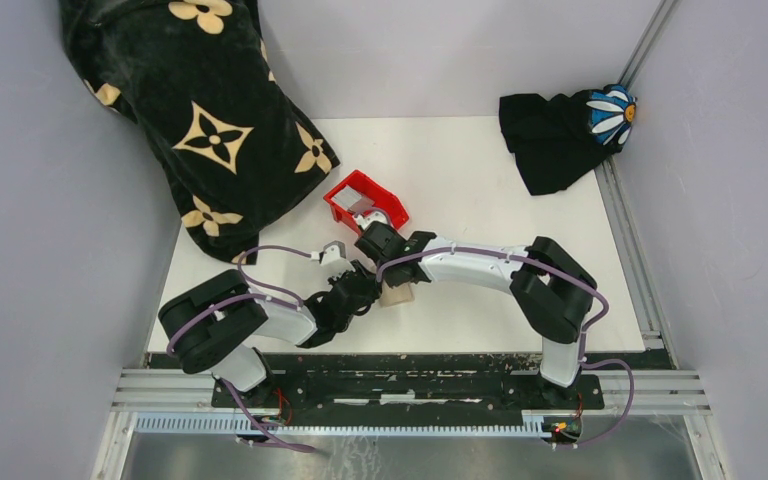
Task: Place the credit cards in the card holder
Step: Close the card holder at the center of the board.
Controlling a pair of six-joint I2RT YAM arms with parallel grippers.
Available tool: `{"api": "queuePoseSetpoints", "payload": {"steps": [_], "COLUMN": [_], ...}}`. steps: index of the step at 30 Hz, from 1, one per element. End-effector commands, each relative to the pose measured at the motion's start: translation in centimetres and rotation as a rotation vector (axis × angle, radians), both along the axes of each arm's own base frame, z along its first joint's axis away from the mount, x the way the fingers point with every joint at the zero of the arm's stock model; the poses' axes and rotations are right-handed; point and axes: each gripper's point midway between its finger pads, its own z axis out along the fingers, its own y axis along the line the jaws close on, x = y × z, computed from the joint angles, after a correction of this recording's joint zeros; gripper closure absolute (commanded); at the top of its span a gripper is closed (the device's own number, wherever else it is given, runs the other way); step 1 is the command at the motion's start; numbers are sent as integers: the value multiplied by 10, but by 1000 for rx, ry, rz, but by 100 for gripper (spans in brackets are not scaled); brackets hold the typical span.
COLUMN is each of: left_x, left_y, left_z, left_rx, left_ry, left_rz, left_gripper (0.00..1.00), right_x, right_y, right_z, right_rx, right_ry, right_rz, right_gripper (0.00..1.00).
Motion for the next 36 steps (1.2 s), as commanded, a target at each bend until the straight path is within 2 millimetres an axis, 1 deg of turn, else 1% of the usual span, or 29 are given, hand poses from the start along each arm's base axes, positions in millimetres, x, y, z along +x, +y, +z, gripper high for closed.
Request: {"api": "queuePoseSetpoints", "payload": {"steps": [1,9,24,29,36], "left_x": [-8,-8,-8,-8,-9], "left_y": [3,2,1,2,1], "left_z": [-16,-15,-15,-16,-16], "left_rx": [59,58,56,57,55], "left_ry": [47,46,47,49,52], "left_rz": [-28,-31,-33,-32,-32], "left_gripper": [63,63,63,64,64], "right_x": [6,4,1,1,-1], "right_y": [16,15,20,23,24], "right_z": [9,0,-2,1,-1], "right_rx": [39,20,30,42,37], "right_ry": [-27,-16,-7,-11,-5], "right_rz": [-3,1,7,7,7], "right_gripper": [92,93,93,91,88]}}
